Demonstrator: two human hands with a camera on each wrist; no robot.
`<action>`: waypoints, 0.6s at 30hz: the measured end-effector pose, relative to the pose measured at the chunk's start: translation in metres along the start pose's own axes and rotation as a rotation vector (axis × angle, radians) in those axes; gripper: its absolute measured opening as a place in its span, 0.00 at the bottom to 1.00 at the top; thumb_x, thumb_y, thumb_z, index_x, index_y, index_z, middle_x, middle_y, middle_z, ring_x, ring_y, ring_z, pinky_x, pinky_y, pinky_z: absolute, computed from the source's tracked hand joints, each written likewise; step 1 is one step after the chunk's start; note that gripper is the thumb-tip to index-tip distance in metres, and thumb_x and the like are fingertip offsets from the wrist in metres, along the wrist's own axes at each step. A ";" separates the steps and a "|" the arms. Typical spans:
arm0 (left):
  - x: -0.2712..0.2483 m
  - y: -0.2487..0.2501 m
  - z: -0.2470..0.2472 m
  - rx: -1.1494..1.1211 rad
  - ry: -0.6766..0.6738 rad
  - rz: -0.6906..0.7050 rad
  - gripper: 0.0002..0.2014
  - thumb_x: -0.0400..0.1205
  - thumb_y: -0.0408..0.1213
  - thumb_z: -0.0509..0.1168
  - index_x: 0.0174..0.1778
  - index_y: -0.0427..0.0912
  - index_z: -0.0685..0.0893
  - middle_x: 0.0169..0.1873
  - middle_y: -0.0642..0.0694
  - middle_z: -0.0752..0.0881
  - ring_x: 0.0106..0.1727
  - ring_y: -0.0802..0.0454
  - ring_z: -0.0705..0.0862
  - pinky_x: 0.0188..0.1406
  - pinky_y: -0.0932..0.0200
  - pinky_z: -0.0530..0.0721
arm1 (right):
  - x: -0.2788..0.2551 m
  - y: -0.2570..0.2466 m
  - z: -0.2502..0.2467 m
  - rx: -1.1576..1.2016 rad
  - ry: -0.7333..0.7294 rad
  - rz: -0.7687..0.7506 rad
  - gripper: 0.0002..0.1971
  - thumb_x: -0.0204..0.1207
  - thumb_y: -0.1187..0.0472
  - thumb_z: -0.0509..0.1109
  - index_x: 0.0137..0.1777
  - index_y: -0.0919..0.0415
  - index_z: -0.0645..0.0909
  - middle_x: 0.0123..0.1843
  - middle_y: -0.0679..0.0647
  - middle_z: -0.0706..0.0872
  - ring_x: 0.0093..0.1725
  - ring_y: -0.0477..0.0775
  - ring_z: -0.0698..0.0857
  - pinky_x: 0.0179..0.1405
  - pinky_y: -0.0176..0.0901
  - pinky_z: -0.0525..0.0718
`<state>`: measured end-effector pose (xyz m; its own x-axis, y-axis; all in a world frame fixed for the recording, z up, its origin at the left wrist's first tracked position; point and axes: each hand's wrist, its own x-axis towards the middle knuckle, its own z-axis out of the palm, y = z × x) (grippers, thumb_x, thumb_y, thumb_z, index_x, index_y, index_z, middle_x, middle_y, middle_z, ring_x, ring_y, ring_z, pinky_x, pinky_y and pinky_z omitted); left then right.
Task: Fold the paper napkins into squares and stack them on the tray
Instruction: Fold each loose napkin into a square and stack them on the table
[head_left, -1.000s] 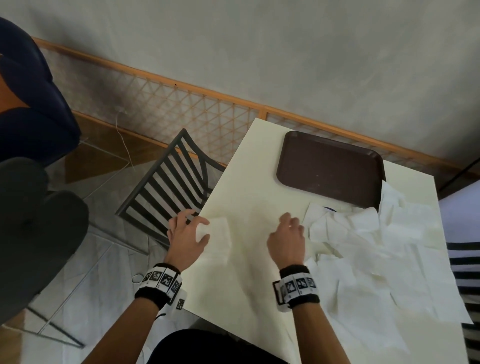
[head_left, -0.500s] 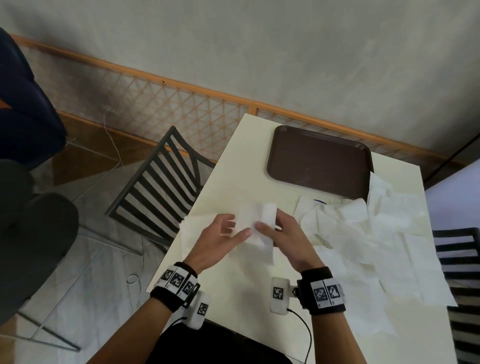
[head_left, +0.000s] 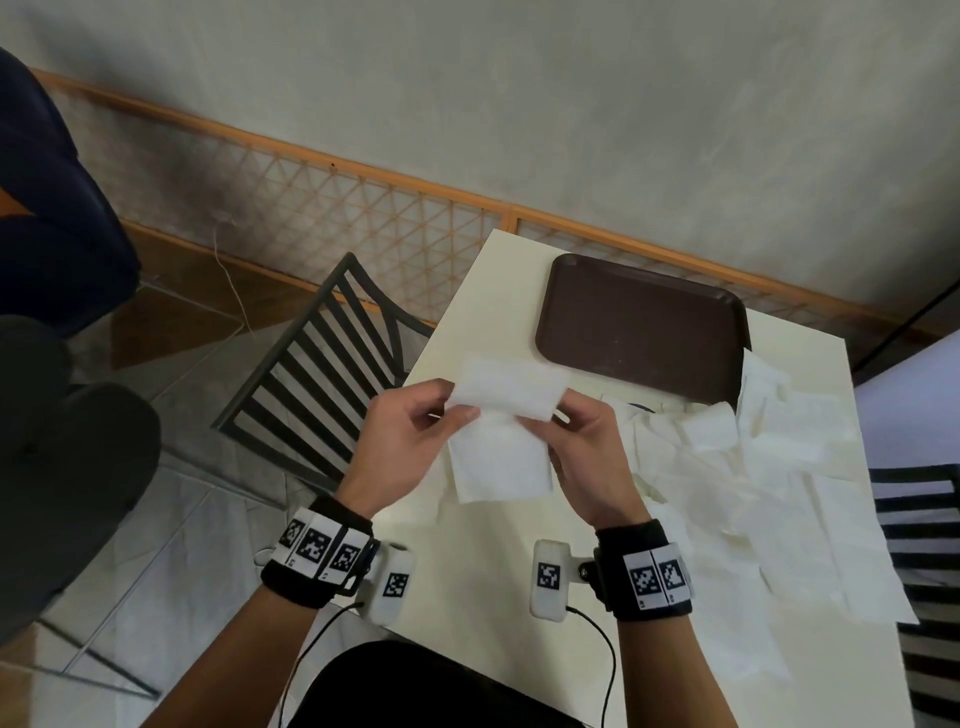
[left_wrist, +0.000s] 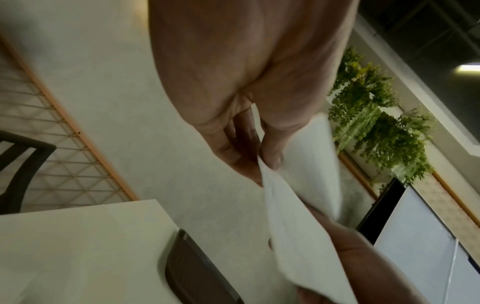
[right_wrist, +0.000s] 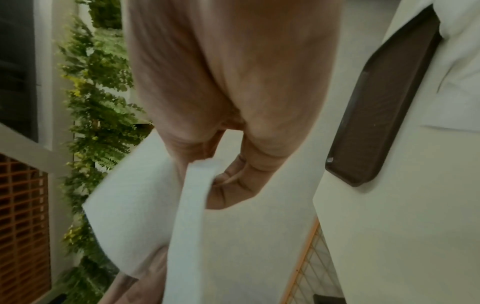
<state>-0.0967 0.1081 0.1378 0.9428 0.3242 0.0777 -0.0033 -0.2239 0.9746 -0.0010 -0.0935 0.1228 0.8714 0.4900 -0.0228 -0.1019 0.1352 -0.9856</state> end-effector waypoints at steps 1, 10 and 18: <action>0.002 0.001 -0.004 0.023 -0.006 0.036 0.09 0.87 0.27 0.74 0.57 0.45 0.95 0.52 0.52 0.96 0.56 0.51 0.95 0.62 0.42 0.93 | 0.002 0.000 0.001 0.037 -0.004 0.002 0.16 0.84 0.82 0.71 0.50 0.63 0.94 0.51 0.59 0.95 0.51 0.64 0.92 0.50 0.56 0.90; 0.008 0.009 -0.018 -0.027 -0.012 0.119 0.15 0.89 0.18 0.65 0.52 0.38 0.94 0.49 0.44 0.94 0.54 0.38 0.92 0.57 0.34 0.91 | 0.014 -0.005 0.011 0.163 -0.005 0.044 0.18 0.87 0.80 0.68 0.42 0.62 0.92 0.50 0.67 0.91 0.46 0.61 0.89 0.40 0.44 0.84; 0.007 0.012 -0.030 0.138 -0.040 0.179 0.16 0.87 0.27 0.60 0.48 0.48 0.93 0.46 0.51 0.92 0.49 0.45 0.88 0.48 0.42 0.85 | 0.020 -0.020 0.021 -0.040 0.066 0.013 0.11 0.92 0.72 0.60 0.50 0.63 0.81 0.55 0.61 0.95 0.54 0.57 0.91 0.52 0.42 0.85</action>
<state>-0.1001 0.1357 0.1561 0.9439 0.2318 0.2353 -0.1284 -0.3988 0.9080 0.0078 -0.0682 0.1452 0.9002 0.4332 -0.0453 -0.0952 0.0941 -0.9910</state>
